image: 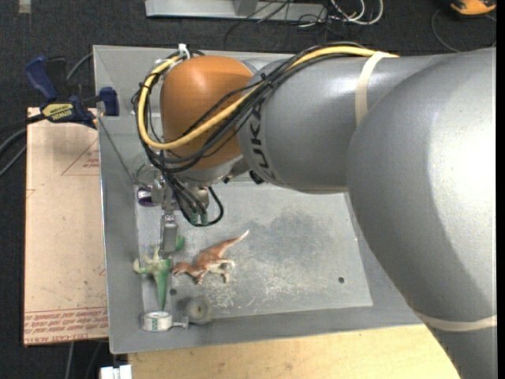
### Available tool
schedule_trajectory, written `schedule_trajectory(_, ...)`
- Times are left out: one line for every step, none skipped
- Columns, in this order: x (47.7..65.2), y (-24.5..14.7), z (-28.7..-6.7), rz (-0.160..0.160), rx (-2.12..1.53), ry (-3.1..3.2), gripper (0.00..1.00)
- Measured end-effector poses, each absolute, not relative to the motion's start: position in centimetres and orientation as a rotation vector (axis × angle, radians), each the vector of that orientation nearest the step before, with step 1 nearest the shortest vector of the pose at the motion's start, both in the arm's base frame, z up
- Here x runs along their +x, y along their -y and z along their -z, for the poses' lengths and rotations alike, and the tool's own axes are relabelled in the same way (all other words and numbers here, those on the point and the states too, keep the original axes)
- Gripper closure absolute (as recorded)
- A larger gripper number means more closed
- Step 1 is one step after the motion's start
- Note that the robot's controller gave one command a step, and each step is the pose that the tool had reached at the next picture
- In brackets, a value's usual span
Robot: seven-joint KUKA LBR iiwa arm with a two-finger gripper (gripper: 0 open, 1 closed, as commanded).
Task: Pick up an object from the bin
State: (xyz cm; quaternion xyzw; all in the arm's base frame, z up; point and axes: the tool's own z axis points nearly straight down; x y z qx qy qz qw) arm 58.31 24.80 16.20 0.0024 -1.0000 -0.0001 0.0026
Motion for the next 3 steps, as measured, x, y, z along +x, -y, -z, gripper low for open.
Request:
schedule_trajectory(58.5,-24.6,-16.7,0.002,-0.001,3.142,0.00)
schedule_trajectory(51.1,-21.2,-7.5,0.008,0.189,3.141,0.00)
schedule_trajectory(50.0,-20.6,-7.7,0.028,0.249,3.165,0.00)
